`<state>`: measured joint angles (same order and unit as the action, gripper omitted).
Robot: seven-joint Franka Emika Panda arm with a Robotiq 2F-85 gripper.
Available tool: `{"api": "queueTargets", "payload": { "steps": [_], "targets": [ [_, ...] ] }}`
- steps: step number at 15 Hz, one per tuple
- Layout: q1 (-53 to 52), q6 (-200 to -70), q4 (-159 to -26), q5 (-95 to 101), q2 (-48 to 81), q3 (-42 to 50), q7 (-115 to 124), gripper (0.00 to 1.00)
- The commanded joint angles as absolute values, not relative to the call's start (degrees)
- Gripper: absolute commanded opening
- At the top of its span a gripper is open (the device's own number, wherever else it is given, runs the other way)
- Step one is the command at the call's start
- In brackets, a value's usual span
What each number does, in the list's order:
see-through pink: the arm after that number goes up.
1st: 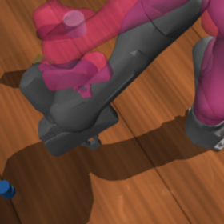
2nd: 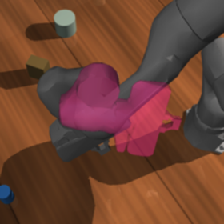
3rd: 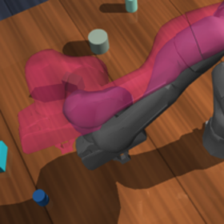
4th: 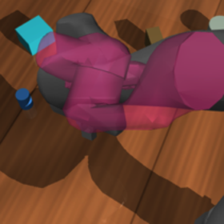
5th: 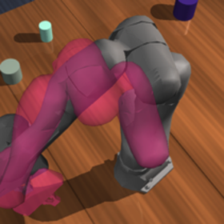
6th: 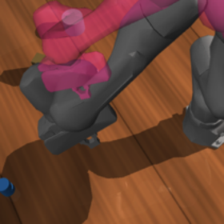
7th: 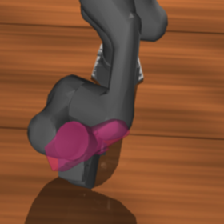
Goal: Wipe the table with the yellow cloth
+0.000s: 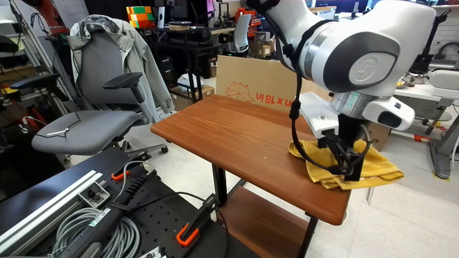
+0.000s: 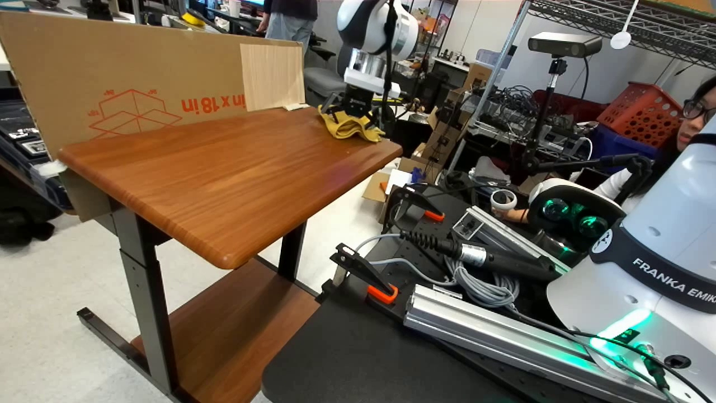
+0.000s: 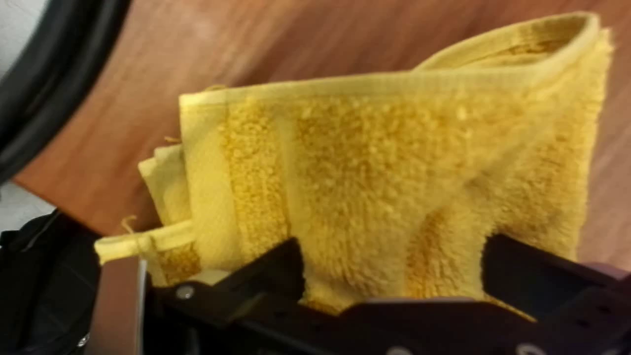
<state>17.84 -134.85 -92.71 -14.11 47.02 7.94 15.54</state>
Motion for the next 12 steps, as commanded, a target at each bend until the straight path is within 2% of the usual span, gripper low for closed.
{"api": "queueTargets", "payload": {
  "steps": [1, 5, 12],
  "targets": [
    [12.24, -134.17, -83.62, -14.07, 54.04, 7.28, 21.28, 1.00],
    [6.50, -132.54, -81.51, -12.88, 56.46, 6.02, 23.32, 1.00],
    [-1.59, -136.21, -97.33, -10.54, 45.89, 0.35, 13.60, 1.00]
  ]
}}
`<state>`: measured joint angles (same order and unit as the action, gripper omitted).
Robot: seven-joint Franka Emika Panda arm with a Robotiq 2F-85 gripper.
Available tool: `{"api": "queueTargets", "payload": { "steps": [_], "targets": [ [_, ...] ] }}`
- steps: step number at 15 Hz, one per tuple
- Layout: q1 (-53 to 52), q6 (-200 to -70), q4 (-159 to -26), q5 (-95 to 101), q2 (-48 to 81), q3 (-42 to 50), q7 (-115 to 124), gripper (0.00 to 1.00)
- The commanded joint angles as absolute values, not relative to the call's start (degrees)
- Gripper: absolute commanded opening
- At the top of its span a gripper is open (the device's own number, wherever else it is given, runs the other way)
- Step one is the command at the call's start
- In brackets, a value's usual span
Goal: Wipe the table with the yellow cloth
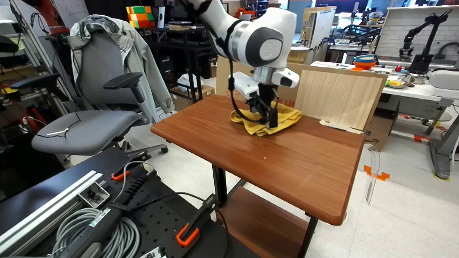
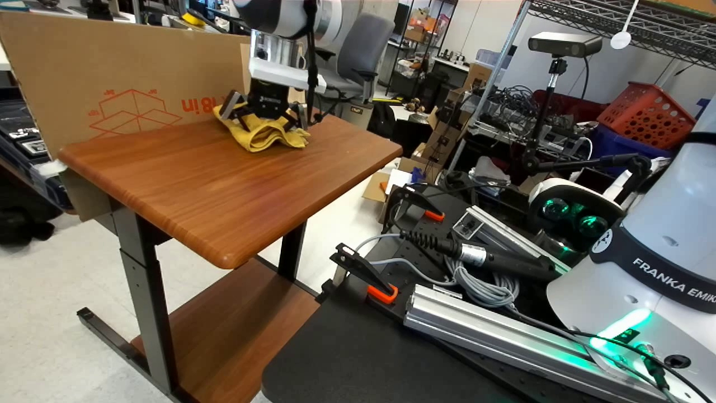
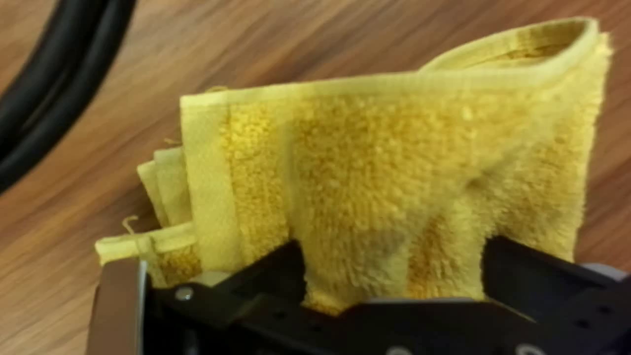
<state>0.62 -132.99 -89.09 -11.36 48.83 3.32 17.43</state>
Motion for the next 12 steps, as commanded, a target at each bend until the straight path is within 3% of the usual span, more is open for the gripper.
{"api": "queueTargets", "payload": {
  "steps": [1, 7, 12],
  "targets": [
    [-2.62, -136.65, -99.48, -10.30, 44.59, -0.62, 12.32, 1.00],
    [-6.48, -140.03, -116.59, -7.34, 35.61, -4.99, 3.39, 1.00],
    [-5.89, -139.68, -124.52, -0.17, 32.09, -1.50, 1.27, 1.00]
  ]
}}
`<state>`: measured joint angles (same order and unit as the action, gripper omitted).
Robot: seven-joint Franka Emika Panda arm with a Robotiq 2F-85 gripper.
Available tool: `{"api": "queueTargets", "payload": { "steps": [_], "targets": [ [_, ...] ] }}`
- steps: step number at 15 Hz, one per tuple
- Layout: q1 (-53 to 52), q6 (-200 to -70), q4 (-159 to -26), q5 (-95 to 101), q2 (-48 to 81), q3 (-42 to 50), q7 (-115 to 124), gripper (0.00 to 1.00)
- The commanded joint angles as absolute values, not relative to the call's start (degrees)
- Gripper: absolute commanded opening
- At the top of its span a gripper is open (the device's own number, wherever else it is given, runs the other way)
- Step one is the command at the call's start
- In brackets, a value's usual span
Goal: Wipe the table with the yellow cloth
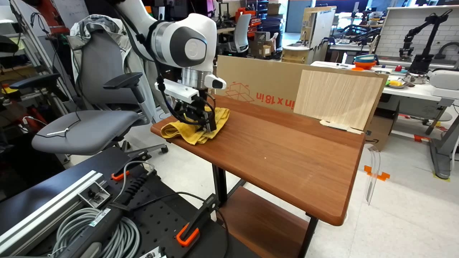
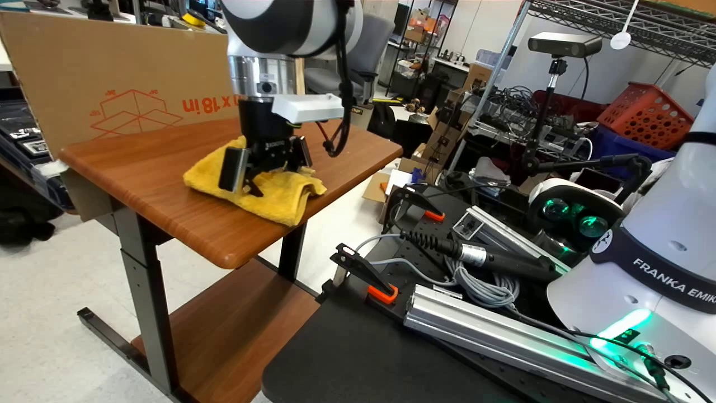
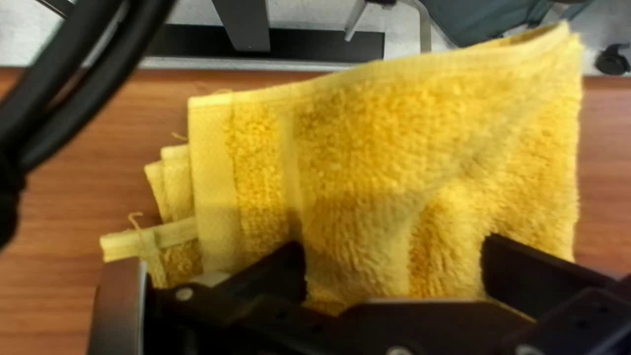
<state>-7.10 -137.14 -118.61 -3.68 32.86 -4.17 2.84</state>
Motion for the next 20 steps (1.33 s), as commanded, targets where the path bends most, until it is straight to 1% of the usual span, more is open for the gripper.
{"api": "queueTargets", "payload": {
  "steps": [1, 4, 9, 16, 20],
  "targets": [
    [-4.99, -139.11, -124.17, 1.04, 32.31, 0.94, 3.04, 1.00],
    [-2.12, -138.07, -123.17, 0.66, 32.49, 5.04, 5.50, 1.00],
    [6.92, -136.87, -118.82, -2.32, 35.96, 10.07, 5.74, 1.00],
    [14.94, -132.07, -109.21, -7.88, 41.74, 10.86, 8.80, 1.00],
    [14.56, -128.92, -103.31, -11.11, 43.20, 8.99, 10.52, 1.00]
  ]
}}
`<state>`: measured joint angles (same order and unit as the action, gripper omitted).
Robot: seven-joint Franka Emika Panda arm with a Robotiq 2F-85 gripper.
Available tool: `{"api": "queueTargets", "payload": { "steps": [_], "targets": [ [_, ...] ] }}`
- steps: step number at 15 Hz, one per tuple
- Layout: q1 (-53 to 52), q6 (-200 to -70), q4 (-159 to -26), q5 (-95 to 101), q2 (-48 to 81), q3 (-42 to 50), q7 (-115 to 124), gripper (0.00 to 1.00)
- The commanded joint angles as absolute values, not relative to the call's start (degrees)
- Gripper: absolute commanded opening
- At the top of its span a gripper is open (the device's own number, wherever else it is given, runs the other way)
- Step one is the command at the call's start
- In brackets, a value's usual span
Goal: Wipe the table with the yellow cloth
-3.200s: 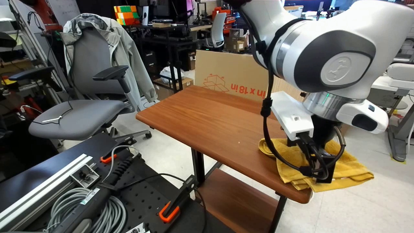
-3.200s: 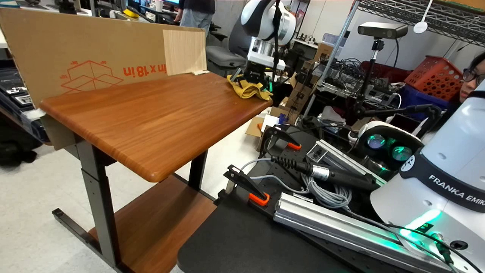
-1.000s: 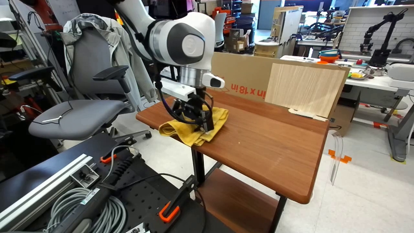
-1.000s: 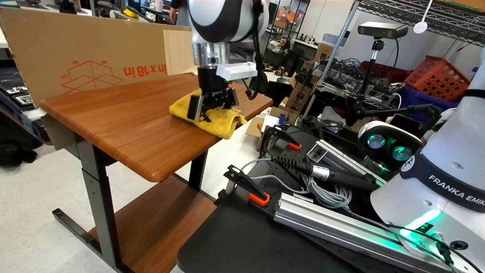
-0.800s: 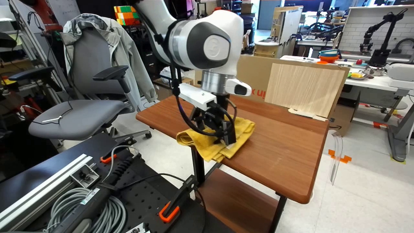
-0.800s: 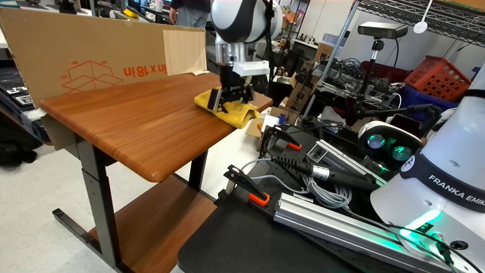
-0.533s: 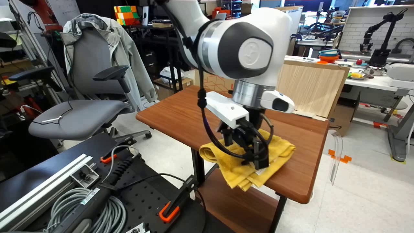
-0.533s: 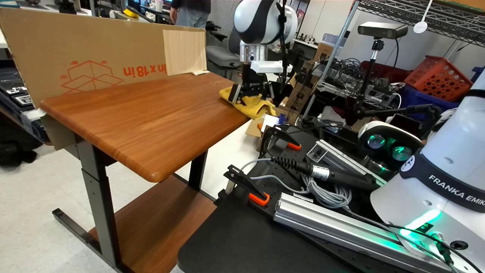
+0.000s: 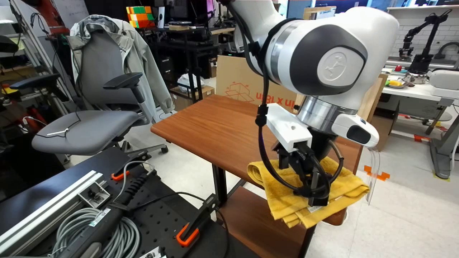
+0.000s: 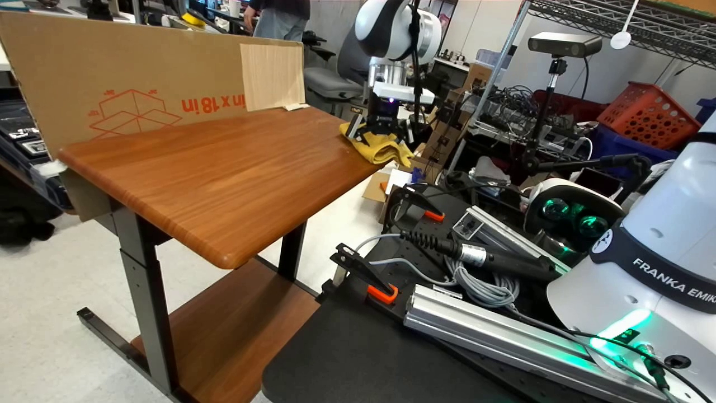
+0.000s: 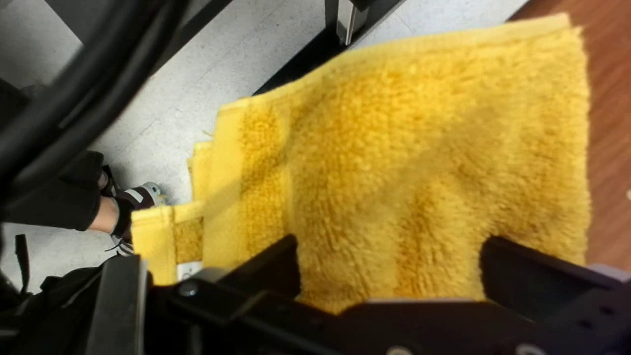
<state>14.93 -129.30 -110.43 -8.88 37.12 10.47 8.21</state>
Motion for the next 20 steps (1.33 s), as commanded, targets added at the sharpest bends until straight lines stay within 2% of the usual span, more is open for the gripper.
{"api": "queueTargets", "payload": {
  "steps": [1, 6, 10, 15, 20],
  "targets": [
    [13.30, -129.07, -101.77, -11.67, 43.24, 7.98, 11.71, 1.00],
    [7.98, -129.47, -95.48, -12.67, 44.83, 4.15, 16.41, 1.00],
    [3.97, -130.45, -96.17, -12.86, 43.03, 1.44, 16.35, 1.00],
    [0.60, -136.42, -102.82, -12.57, 33.79, -0.75, 14.69, 1.00],
    [0.24, -143.78, -112.57, -13.13, 19.12, -1.67, 12.81, 1.00]
  ]
}}
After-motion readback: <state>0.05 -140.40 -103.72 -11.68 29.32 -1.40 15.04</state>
